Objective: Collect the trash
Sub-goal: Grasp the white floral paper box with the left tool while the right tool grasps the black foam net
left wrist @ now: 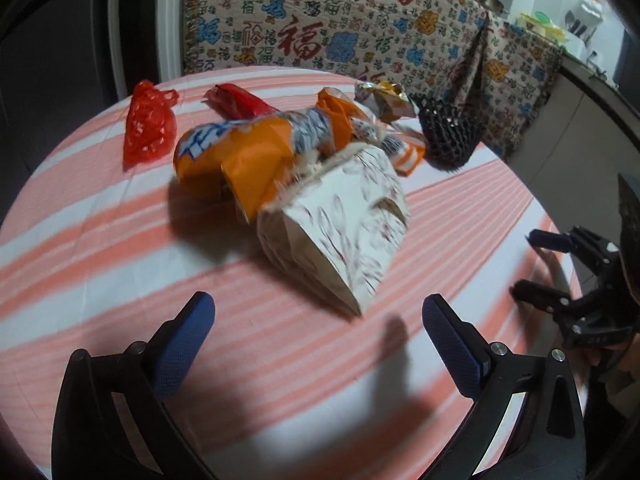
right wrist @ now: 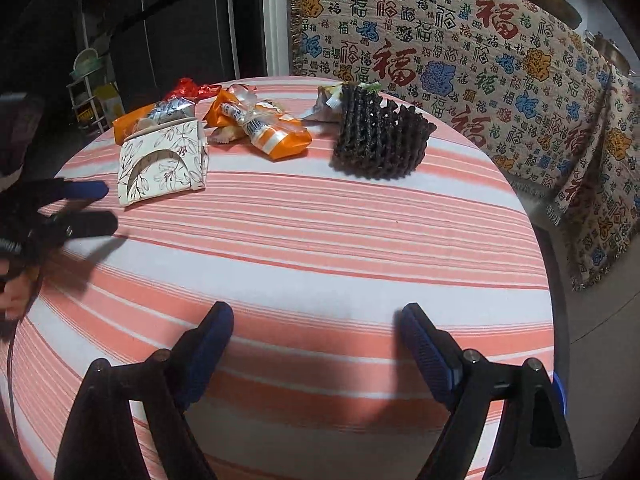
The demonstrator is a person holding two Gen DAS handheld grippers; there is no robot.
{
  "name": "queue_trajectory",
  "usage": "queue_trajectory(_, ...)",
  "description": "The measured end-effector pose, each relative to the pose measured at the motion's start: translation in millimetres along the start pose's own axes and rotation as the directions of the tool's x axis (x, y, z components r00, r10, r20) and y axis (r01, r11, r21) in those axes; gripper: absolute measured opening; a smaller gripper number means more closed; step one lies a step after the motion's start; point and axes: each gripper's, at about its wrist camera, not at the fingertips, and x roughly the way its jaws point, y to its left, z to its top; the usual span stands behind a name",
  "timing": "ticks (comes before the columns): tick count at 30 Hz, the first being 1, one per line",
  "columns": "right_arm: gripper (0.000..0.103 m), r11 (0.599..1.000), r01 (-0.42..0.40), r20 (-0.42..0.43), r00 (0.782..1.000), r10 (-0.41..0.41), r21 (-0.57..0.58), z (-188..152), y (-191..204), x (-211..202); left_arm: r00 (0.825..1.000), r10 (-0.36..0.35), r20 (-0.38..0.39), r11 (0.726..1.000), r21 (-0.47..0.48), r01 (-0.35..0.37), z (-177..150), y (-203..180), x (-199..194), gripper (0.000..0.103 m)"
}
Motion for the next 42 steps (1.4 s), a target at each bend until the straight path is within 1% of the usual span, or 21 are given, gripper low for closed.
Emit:
queue_trajectory(3,0.088,1.0,0.001,0.002,1.0,-0.001,0.001,0,0,1,1.0,0.014,-0.009,0.999,0.038,-0.014,12,1,11,0.102)
queue_trajectory(4,0.088,1.0,0.002,0.003,1.0,-0.002,0.001,0,0,0,1.0,-0.004,-0.008,0.999,0.045,0.004,16,3,13,0.102)
queue_trajectory(7,0.088,1.0,0.003,0.005,1.0,-0.003,0.002,-1,0,0,0.994,-0.107,0.0,0.99,0.092,0.106,21,-5,14,0.1)
queue_trajectory(8,0.088,1.0,0.002,0.005,1.0,-0.002,0.003,-1,0,0,0.992,-0.129,0.002,0.986,0.111,0.128,21,-9,13,0.095)
queue_trajectory(10,0.088,1.0,0.002,0.005,1.0,-0.003,0.003,-1,0,0,0.993,-0.116,-0.002,0.984,0.139,0.115,19,-16,13,0.071)
queue_trajectory(11,0.088,1.0,0.003,0.006,1.0,-0.003,0.003,-1,0,0,0.994,-0.11,-0.007,0.984,0.14,0.11,19,-17,14,0.068)
queue_trajectory(13,0.088,1.0,0.003,0.006,1.0,-0.003,0.003,-1,0,0,0.995,-0.096,0.014,0.988,0.121,0.093,19,-17,10,0.057)
queue_trajectory(14,0.088,1.0,0.003,0.006,1.0,-0.003,0.003,-1,0,0,0.995,-0.099,0.025,0.99,0.104,0.096,18,-15,8,0.054)
queue_trajectory(16,0.088,1.0,0.003,0.006,1.0,-0.003,0.004,-1,-1,0,0.993,-0.11,0.032,0.993,0.047,0.109,14,-8,4,0.053)
queue_trajectory(20,0.088,1.0,0.007,0.009,1.0,-0.007,0.007,-2,-1,-1,0.996,-0.085,0.04,0.996,-0.019,0.086,-9,-6,-12,0.052)
queue_trajectory(23,0.088,1.0,0.009,0.011,1.0,-0.009,0.008,-2,-1,-1,0.999,-0.008,0.048,0.998,-0.063,0.011,-40,-11,-39,0.052)
queue_trajectory(24,0.088,1.0,0.009,0.01,1.0,-0.009,0.009,-2,-1,-1,0.998,0.033,0.054,0.996,-0.082,-0.028,-52,-14,-49,0.052)
queue_trajectory(27,0.088,1.0,0.009,0.011,1.0,-0.009,0.008,-3,-1,-1,0.988,0.136,0.076,0.985,-0.121,-0.127,-76,-21,-70,0.054)
queue_trajectory(29,0.088,1.0,0.008,0.011,1.0,-0.008,0.01,-3,-1,-1,0.986,0.151,0.077,0.982,-0.131,-0.14,-82,-22,-73,0.063)
queue_trajectory(30,0.088,1.0,0.007,0.011,1.0,-0.008,0.011,-3,-1,-1,0.986,0.148,0.07,0.982,-0.128,-0.138,-82,-21,-71,0.075)
queue_trajectory(31,0.088,1.0,0.006,0.011,1.0,-0.006,0.013,-3,-1,0,0.988,0.142,0.053,0.983,-0.122,-0.135,-80,-20,-66,0.082)
queue_trajectory(33,0.088,1.0,0.001,0.01,1.0,-0.001,0.018,-3,-1,0,0.991,0.129,0.024,0.986,-0.109,-0.126,-75,-18,-58,0.083)
queue_trajectory(36,0.088,0.999,0.031,-0.014,0.999,-0.03,0.044,4,-7,5,0.989,0.15,-0.007,0.987,-0.057,-0.15,-63,-23,-45,0.093)
queue_trajectory(38,0.088,0.996,0.051,-0.04,0.998,-0.048,0.075,15,-14,13,0.981,0.19,-0.024,0.982,-0.017,-0.19,-59,-27,-38,0.095)
queue_trajectory(39,0.089,0.994,0.06,-0.055,0.997,-0.056,0.086,23,-17,20,0.978,0.208,-0.032,0.978,0.002,-0.208,-57,-30,-34,0.099)
queue_trajectory(42,0.09,0.994,0.06,-0.065,0.996,-0.054,0.087,44,-18,38,0.978,0.206,-0.042,0.978,-0.007,-0.206,-53,-28,-31,0.103)
